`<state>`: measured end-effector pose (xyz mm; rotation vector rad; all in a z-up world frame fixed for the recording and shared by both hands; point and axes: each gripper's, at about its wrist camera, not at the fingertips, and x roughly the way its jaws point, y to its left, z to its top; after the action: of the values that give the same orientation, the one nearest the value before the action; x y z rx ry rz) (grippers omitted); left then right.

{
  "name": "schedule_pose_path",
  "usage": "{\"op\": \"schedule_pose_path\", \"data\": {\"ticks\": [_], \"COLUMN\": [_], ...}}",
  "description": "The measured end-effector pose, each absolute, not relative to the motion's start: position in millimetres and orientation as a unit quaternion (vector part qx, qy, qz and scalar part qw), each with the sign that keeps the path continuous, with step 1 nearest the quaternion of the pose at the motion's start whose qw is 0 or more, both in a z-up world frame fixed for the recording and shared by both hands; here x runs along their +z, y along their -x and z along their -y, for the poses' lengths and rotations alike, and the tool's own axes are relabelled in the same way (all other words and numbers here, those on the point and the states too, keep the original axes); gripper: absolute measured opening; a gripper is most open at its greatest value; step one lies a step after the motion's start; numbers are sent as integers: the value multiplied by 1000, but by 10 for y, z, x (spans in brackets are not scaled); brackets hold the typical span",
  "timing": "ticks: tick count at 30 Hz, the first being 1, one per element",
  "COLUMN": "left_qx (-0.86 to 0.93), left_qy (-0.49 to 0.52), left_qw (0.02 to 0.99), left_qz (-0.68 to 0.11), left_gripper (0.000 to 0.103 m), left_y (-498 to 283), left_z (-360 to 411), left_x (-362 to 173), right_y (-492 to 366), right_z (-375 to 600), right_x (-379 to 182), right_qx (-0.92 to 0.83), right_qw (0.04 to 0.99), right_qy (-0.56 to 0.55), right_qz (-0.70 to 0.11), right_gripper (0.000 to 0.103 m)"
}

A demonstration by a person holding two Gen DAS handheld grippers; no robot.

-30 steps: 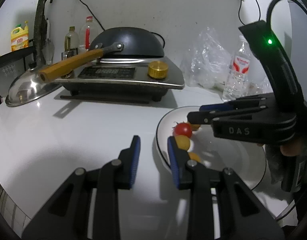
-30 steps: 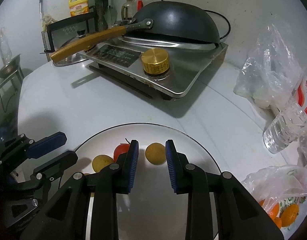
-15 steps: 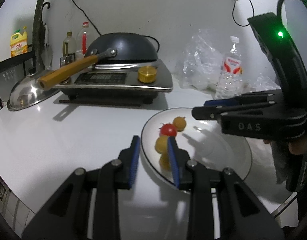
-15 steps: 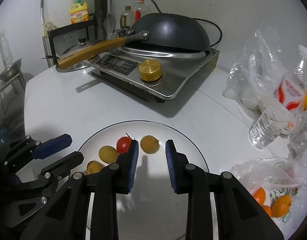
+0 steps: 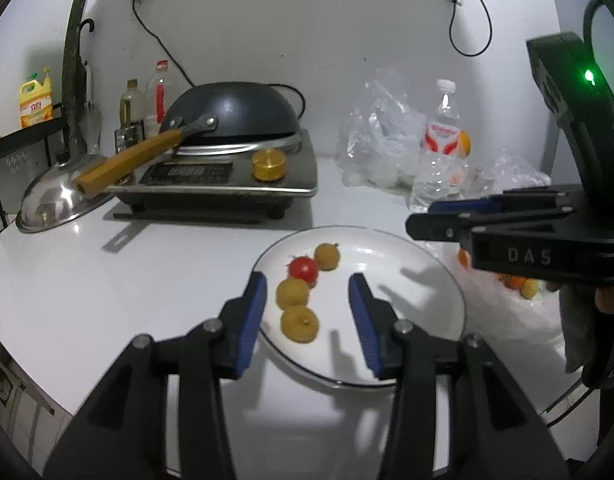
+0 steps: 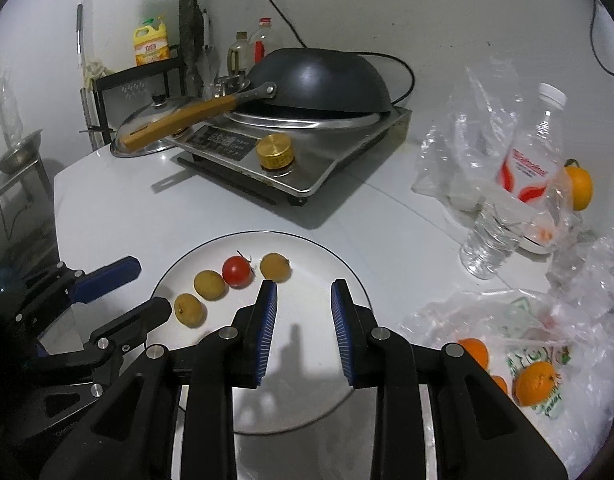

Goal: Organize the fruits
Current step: 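Move both open grippers back to the fruit on the plastic bag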

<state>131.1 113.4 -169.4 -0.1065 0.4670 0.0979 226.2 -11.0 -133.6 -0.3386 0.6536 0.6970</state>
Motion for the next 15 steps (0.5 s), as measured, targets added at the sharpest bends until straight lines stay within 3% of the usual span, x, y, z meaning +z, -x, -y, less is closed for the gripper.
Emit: {"op": "schedule_pose_path", "data": {"ticks": [15], "left_qx": [33], "left_qy": [29], "left_qw": [974], "left_qz": [-224], "left_gripper": [45], "left_y": [-1330], "left_z": [-727], "left_x": [-1552], "right_y": [-2176], "right_z": [616], "right_x": [-1251], "right_qx": [320], "right_qw": [887], "right_qy": [141], "right_qz": [-302], "right_gripper": [30]}}
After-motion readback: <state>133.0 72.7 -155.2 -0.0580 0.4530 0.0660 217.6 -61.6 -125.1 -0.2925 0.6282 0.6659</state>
